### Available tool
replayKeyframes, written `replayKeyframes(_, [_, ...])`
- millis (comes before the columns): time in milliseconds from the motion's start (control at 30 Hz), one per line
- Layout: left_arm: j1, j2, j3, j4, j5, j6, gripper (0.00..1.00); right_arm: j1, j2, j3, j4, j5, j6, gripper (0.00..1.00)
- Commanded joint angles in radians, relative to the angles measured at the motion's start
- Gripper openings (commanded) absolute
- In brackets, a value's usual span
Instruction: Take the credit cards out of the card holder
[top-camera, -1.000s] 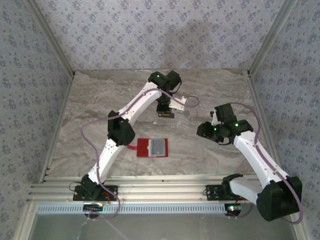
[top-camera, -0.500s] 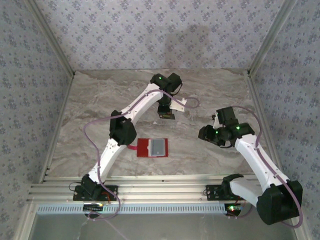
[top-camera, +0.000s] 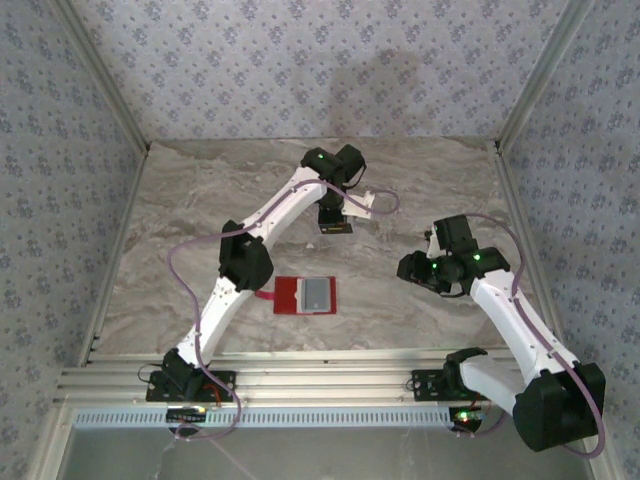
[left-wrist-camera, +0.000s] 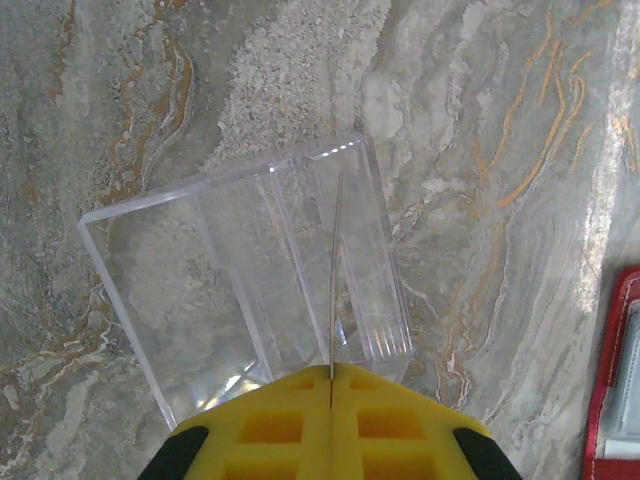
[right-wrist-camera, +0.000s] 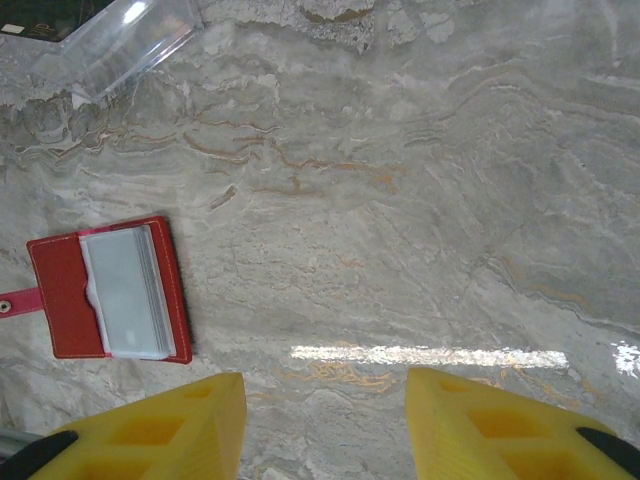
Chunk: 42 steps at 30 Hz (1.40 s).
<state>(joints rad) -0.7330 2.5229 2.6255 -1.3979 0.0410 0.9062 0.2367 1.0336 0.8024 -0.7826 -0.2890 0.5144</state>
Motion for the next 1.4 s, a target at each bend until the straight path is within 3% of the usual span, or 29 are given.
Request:
replayKeyframes(0, [0.007, -0.018, 0.012, 0.0, 0.033, -0.018, 0.0, -0.007, -0.012, -0.014, -0.015, -0.018, -0.014, 0.47])
replayKeyframes(400, [0.028, -0.044, 0.012, 0.022, 0.095, -0.06, 0.0, -0.009, -0.003, -0.018, -0.005, -0.022, -0.014, 0.48])
replayKeyframes(967, [0.054, -0.027, 0.011, 0.03, 0.061, -0.129, 0.0, -0.013, 0.004, -0.023, 0.0, -0.028, -0.02, 0.48])
replayKeyframes(1367, [0.038, 0.024, 0.012, -0.068, 0.02, -0.098, 0.0, -0.014, 0.013, -0.024, 0.012, -0.032, -0.021, 0.48])
